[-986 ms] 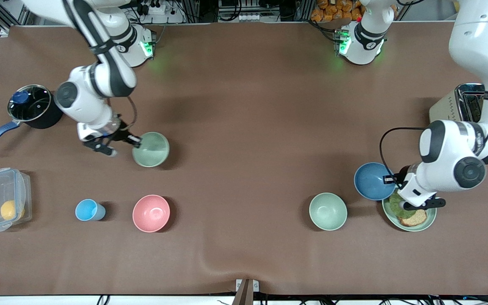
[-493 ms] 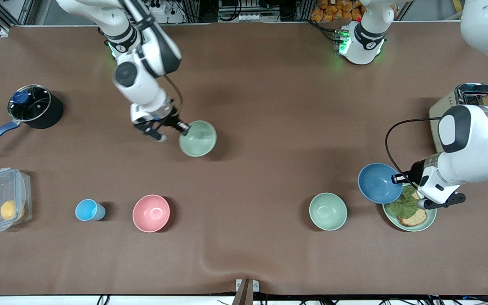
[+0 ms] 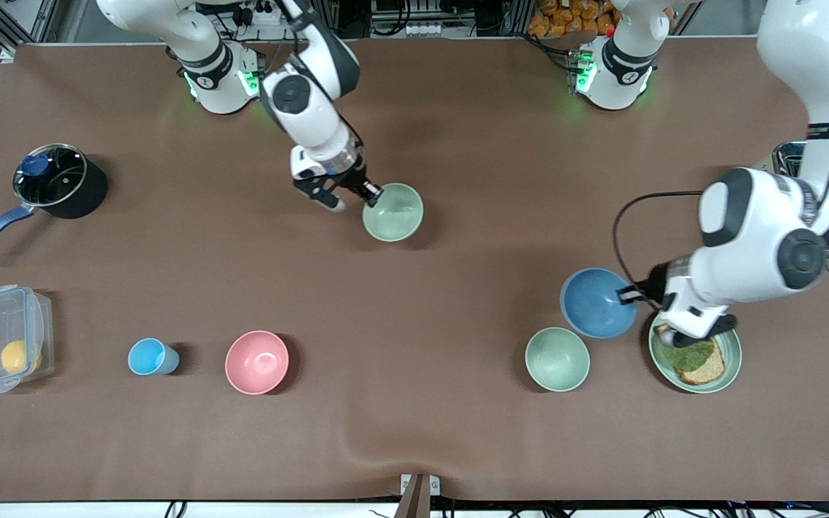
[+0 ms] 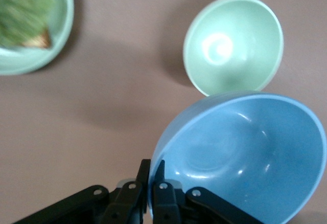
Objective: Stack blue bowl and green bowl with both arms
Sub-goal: 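Carry the blue bowl with the left gripper toward the green bowl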
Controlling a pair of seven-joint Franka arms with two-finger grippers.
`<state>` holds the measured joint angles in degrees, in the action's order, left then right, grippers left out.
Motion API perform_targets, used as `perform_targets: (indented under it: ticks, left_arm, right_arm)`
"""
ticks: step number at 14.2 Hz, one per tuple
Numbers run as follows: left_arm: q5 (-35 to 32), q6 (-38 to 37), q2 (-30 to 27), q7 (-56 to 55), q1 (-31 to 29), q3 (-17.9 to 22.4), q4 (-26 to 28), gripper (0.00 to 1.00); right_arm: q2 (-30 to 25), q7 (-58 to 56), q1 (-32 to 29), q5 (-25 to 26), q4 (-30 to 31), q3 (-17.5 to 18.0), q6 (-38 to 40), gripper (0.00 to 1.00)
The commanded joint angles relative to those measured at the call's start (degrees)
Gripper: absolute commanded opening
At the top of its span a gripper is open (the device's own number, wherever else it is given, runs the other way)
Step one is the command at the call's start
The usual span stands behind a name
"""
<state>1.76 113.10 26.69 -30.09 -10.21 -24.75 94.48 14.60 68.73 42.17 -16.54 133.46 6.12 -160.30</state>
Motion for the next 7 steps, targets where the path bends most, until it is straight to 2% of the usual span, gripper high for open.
perform_targets:
  ticks: [1,3,6,7]
  left_arm:
    - [1.2,-0.3,-3.0,-5.0,-0.5,-3.2,3.3,0.00]
    - [1.2,0.8,-4.8,-5.4,-0.5,-4.3,6.9,0.00]
    - [1.2,4.7,-8.7,-5.6,-0.5,-5.7,13.6,0.00]
    - [1.3,5.2,-9.6,-5.9,-0.6,-6.5,14.9,0.00]
  right_arm:
    - [4.7,3.1,3.5,-0.6,-3.5,-1.0,-1.2,0.00]
    - [6.7,4.7,5.6,-0.4,-3.6,-1.5,-2.1,0.00]
    - [6.9,6.8,5.8,-0.2,-3.8,-1.6,-2.4,0.00]
    - [6.9,7.6,5.7,-0.2,-4.1,-1.6,-2.3,0.03]
